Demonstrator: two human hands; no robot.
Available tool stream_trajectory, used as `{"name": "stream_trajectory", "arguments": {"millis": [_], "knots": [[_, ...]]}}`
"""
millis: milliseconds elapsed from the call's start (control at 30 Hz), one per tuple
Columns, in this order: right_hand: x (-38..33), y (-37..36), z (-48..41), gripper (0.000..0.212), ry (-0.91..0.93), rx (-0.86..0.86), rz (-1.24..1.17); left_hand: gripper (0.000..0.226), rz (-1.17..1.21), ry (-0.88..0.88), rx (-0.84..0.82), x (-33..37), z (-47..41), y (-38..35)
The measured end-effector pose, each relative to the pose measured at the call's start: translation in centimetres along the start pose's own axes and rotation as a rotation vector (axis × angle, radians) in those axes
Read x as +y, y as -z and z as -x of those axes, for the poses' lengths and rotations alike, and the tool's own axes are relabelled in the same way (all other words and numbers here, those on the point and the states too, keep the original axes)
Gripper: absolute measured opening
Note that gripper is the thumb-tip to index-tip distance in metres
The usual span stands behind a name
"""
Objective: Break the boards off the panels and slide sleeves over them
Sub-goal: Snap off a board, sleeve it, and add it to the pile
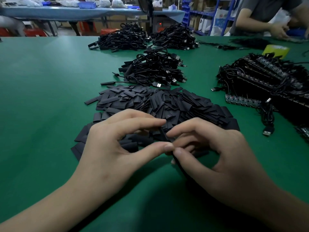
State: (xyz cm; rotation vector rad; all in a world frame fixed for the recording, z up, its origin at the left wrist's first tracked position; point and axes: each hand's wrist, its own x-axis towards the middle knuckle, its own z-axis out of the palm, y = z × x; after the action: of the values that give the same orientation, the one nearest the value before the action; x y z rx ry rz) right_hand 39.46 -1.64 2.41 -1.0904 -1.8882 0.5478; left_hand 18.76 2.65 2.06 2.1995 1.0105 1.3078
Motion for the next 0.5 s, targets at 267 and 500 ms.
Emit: {"name": "stream_trajectory", "arguments": {"millis": [267,500], "knots": [[0.52,-0.3,-0.26,0.011,-0.256,-0.051,-0.383,0.037,0.064,0.106,-0.07,-0.62,0.13,-0.37],[0.93,-0.27,-0.3,0.013,-0.276,-0.022,-0.39,0.032,0.058,0.114,-0.123,-0.04,0.54,-0.54]]}}
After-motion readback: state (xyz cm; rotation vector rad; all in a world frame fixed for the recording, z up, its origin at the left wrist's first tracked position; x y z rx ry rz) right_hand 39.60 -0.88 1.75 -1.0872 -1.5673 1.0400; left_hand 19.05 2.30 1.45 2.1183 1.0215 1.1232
